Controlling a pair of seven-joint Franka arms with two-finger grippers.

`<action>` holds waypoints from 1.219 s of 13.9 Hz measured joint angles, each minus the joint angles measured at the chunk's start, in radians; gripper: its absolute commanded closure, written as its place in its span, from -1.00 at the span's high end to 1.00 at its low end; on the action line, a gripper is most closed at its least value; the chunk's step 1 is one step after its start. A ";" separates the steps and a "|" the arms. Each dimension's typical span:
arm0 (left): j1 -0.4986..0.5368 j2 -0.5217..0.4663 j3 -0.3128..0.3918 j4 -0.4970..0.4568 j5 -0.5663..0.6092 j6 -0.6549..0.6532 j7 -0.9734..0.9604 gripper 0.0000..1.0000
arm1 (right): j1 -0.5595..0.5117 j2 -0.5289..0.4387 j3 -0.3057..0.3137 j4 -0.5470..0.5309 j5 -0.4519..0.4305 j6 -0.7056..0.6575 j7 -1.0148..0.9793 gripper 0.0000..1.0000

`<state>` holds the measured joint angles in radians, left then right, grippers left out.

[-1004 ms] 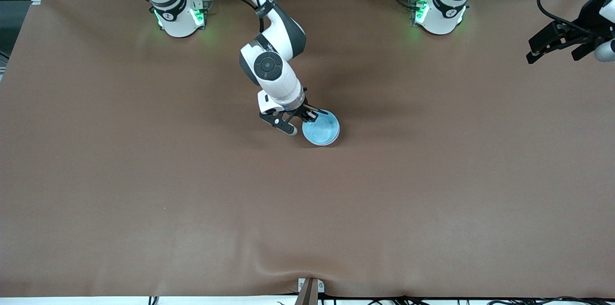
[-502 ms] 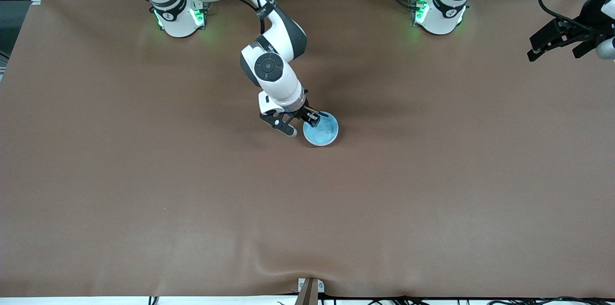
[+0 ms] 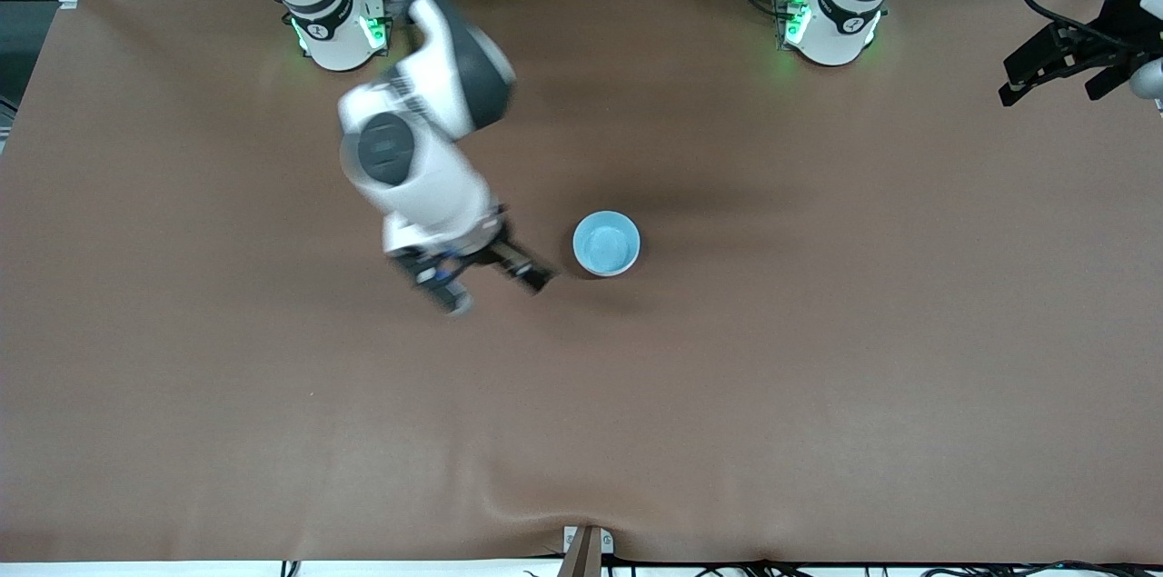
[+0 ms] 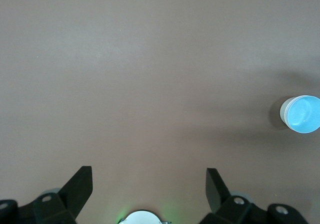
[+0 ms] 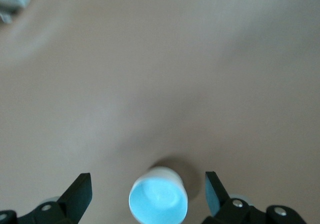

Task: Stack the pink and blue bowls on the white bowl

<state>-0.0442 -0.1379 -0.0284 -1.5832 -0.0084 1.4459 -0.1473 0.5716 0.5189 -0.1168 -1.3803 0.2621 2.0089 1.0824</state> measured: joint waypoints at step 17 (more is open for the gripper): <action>-0.003 -0.008 -0.005 -0.002 0.000 -0.030 0.000 1.00 | -0.523 -0.171 0.058 0.144 -0.172 -0.537 -0.867 1.00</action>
<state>-0.0476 -0.1458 -0.0331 -1.5847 -0.0084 1.4161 -0.1472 0.0488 0.3479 -0.0583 -1.2364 0.0896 1.4714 0.2152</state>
